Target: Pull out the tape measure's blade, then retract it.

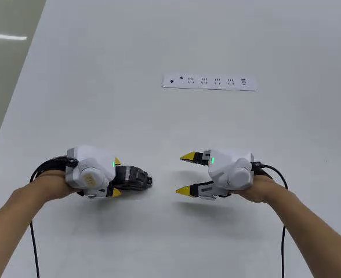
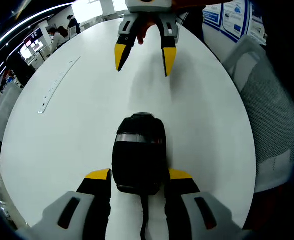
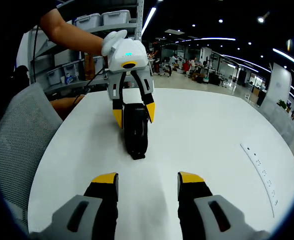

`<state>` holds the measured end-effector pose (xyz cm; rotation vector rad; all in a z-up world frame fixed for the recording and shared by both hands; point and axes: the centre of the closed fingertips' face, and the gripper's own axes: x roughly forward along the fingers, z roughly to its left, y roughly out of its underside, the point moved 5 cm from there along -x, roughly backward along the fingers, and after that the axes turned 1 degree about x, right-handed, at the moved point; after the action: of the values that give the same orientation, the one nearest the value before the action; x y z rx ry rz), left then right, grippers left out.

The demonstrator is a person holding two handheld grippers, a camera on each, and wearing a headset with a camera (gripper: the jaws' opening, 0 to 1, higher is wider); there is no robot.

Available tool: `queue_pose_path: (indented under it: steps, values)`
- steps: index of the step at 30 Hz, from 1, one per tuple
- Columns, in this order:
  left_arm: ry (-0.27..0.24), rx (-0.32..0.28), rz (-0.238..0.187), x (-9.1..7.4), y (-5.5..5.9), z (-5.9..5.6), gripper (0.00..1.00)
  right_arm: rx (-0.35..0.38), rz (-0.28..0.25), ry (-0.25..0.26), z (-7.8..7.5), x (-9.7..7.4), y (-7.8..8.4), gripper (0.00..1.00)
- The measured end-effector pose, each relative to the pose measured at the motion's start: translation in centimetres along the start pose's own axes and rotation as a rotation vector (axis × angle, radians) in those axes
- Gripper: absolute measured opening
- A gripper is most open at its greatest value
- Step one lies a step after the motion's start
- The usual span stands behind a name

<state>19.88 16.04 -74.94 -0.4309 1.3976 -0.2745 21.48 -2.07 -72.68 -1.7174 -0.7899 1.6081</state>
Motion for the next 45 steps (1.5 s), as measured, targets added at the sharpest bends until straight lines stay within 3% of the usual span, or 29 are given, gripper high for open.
queue_pose_path:
  steps: [15, 18, 31, 45]
  values:
    - [0.033, 0.041, 0.014, 1.2, 0.2, 0.0, 0.32, -0.015, 0.006, -0.052, 0.4, 3.2, -0.4, 0.39]
    - [0.043, 0.030, 0.002, 1.4, 0.1, 0.0, 0.33, -0.057, 0.013, -0.051, 0.5, 3.9, -0.3, 0.36]
    - [0.046, 0.033, -0.009, 1.4, 0.0, -0.1, 0.33, -0.051, 0.009, -0.089, 1.2, 6.4, -1.0, 0.29]
    - [0.044, 0.035, -0.028, 1.5, 0.2, 0.0, 0.32, -0.080, 0.051, -0.096, 1.3, 8.4, -0.5, 0.18]
